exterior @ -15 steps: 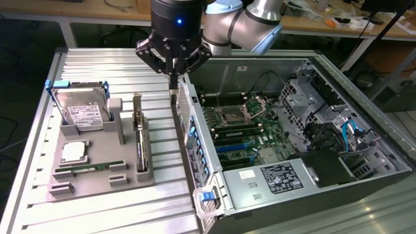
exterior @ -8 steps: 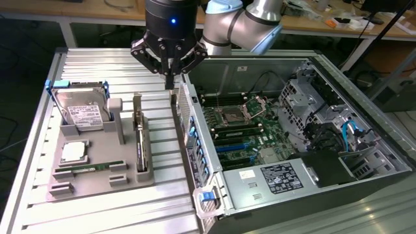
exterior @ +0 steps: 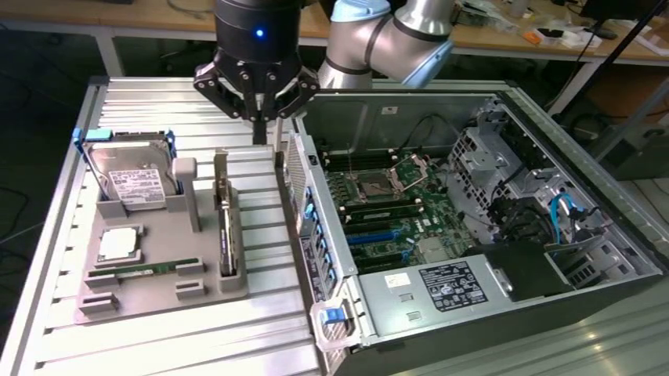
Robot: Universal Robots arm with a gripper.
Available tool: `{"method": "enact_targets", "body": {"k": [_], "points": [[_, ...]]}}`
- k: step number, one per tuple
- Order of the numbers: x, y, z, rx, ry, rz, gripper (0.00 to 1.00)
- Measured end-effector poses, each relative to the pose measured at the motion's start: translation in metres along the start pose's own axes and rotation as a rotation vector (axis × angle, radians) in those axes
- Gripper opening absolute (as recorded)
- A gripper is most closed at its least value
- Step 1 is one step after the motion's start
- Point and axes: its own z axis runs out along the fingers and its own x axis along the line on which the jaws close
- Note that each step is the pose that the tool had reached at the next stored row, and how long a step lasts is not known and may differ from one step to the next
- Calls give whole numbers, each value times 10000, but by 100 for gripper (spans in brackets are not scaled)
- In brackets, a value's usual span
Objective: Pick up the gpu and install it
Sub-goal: 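Reach for the gpu, then pick up the gpu and move the gpu toward the slot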
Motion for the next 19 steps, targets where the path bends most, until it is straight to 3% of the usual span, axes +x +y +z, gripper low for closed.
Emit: {"method": "enact_targets", "body": {"k": [6,15,19], "points": [[180,-14,-6,-21,-87,-4,11],[423,-32,-16,-29,-135,-5,11],[422,-32,-16,-29,-135,-7,11]]}}
